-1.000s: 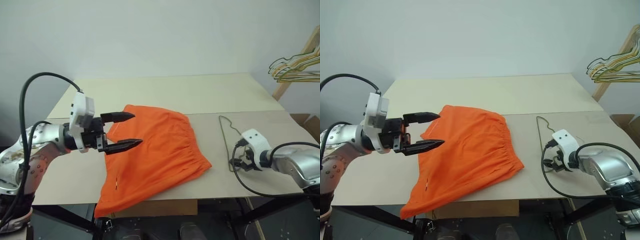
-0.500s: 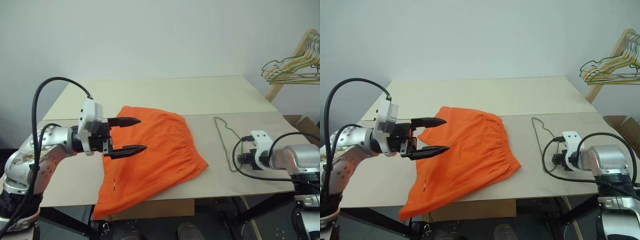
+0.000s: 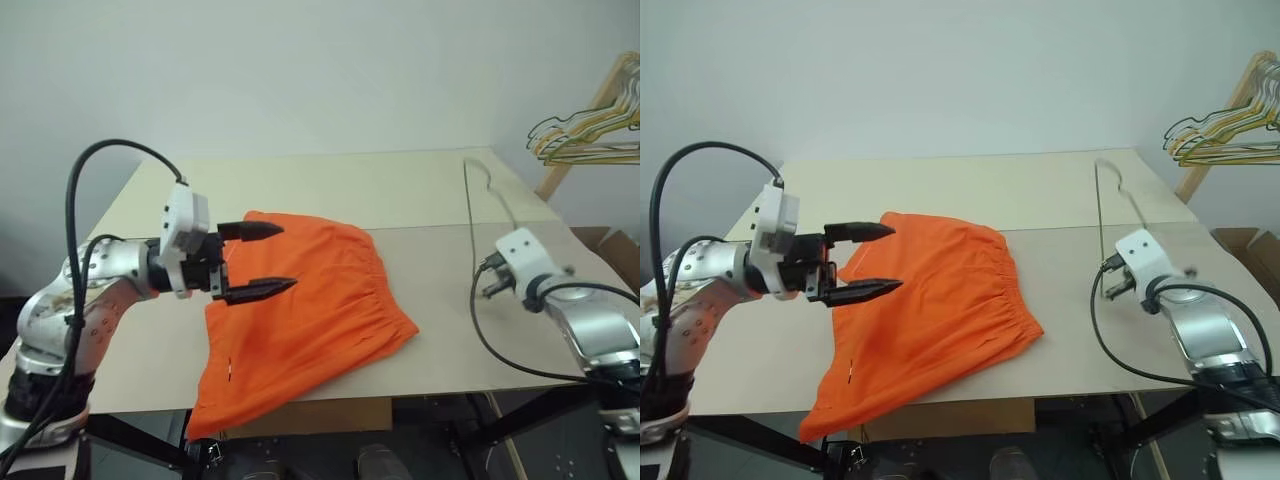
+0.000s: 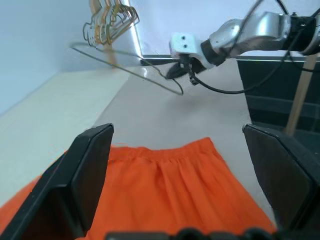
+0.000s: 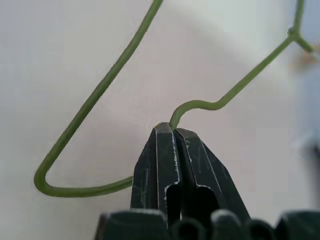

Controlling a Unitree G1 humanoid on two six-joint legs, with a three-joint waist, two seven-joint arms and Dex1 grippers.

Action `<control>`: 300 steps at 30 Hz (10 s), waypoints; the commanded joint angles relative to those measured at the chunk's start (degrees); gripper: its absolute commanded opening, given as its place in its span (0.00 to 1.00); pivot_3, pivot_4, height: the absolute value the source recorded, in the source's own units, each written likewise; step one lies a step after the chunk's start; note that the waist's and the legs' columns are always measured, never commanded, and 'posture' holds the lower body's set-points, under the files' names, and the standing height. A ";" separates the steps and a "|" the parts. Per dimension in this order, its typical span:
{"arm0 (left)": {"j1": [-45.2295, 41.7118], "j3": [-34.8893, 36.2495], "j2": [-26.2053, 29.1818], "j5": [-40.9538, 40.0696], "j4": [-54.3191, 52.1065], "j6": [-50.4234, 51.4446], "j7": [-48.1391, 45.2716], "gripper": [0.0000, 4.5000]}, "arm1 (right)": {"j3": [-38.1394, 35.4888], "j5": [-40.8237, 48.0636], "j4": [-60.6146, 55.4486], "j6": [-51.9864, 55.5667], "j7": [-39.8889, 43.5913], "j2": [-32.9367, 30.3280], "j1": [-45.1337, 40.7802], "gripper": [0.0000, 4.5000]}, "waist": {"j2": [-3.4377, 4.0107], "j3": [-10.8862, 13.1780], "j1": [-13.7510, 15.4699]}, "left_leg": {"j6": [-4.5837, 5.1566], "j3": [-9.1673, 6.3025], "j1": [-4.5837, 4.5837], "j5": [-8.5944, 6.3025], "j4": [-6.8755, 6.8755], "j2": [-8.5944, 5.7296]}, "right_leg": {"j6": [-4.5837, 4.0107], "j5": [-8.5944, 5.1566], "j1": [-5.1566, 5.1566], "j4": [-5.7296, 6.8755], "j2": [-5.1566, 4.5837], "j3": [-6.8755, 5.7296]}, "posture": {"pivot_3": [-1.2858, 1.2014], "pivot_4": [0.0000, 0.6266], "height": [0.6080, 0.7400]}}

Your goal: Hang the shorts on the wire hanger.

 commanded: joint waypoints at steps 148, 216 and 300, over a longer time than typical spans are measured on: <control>5.87 -1.11 2.41 7.66 1.48 -7.65 -13.40 0.99 | 11.70 30.84 7.61 56.75 72.92 -13.08 -7.39 0.00 | 0.01 -0.02 2.32 | -0.08 -0.32 -0.15 0.01 0.13 -0.13 | 0.07 -0.04 -0.06 0.06 -0.29 -0.16 | 0.46 0.00 1.00; 9.22 -1.32 3.86 11.05 0.80 -13.87 -12.67 0.99 | 11.89 18.96 40.24 44.43 66.19 14.70 -27.10 0.00 | 0.03 0.03 6.25 | -0.13 -0.29 -0.07 -0.02 0.21 -0.19 | -0.03 0.05 -0.37 0.13 -0.12 -0.15 | 0.50 0.00 1.00; -39.18 -22.86 4.80 23.68 53.40 -41.09 -32.99 0.99 | 16.59 14.58 -6.78 33.87 57.21 8.20 -35.28 0.00 | 0.01 0.23 0.94 | -0.16 -0.34 -1.02 0.03 0.45 -0.22 | 0.09 0.09 -1.12 0.50 -0.14 -0.21 | 0.45 0.00 1.00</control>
